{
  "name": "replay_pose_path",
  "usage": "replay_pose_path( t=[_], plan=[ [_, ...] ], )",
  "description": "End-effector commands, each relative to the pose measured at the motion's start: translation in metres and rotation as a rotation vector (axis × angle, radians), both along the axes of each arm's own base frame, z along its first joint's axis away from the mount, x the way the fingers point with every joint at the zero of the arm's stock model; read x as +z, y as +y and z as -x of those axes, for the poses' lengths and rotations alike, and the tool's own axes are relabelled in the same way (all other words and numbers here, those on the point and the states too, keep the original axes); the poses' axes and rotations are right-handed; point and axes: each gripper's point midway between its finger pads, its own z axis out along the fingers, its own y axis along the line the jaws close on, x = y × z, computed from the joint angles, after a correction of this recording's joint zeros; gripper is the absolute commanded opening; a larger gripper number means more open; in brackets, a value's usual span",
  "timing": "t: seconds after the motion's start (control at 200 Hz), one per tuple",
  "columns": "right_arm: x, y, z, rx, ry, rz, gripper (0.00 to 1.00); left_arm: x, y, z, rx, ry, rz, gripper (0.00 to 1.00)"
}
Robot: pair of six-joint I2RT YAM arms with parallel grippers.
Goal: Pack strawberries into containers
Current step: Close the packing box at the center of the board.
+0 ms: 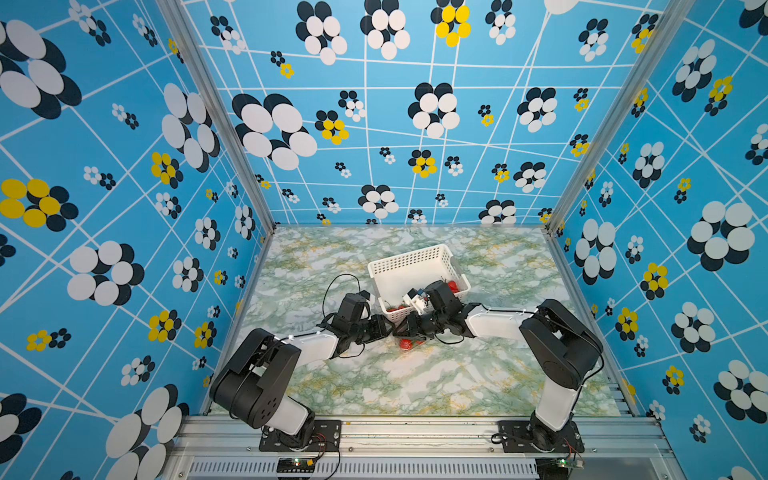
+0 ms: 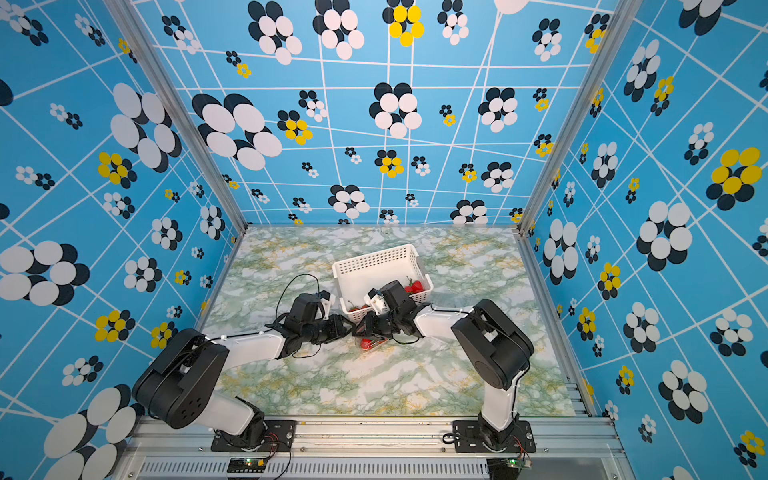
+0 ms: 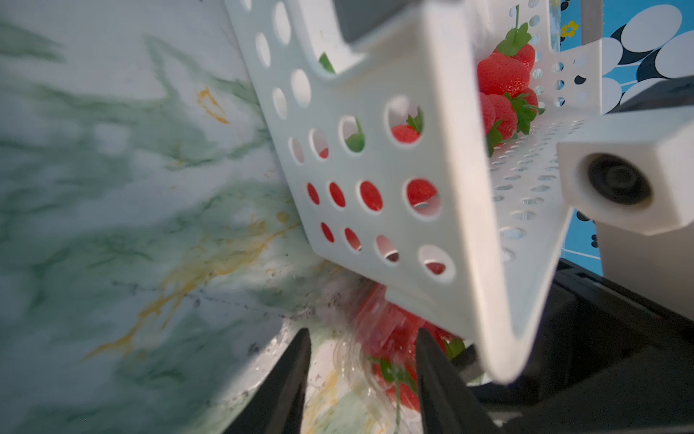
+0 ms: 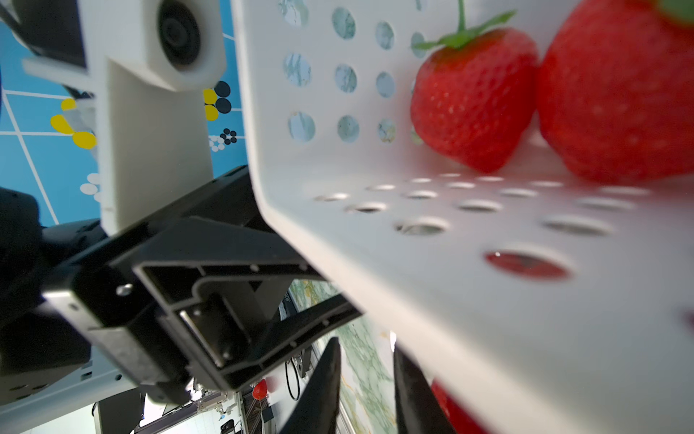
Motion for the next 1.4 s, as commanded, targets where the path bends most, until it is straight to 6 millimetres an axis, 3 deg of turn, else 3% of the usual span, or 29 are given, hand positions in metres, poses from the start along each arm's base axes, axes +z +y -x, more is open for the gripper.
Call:
replay_pose_path(
  t=[0.0, 0.24, 0.44, 0.844, 1.104, 1.394],
  plan=[
    [-0.008, -0.011, 0.003, -0.021, 0.021, 0.035, 0.27, -0.003, -0.004, 0.004, -0.014, 0.011, 0.016, 0.45],
    [-0.008, -0.011, 0.003, -0.022, 0.021, 0.034, 0.26, -0.011, -0.008, 0.007, -0.022, 0.023, 0.014, 0.44],
    [-0.008, -0.013, 0.001, -0.028, 0.021, 0.036, 0.25, -0.014, -0.012, 0.007, -0.029, 0.036, 0.019, 0.27],
    [-0.005, -0.014, 0.000, -0.031, 0.015, 0.033, 0.25, -0.015, -0.011, 0.008, -0.031, 0.036, 0.016, 0.17],
    [0.008, -0.020, -0.006, -0.032, -0.016, 0.034, 0.30, -0.003, 0.000, 0.006, 0.003, 0.005, -0.028, 0.56],
    [0.019, -0.032, -0.011, -0.047, -0.046, 0.035, 0.35, 0.003, 0.003, 0.008, 0.007, -0.004, -0.022, 0.57]
  ],
)
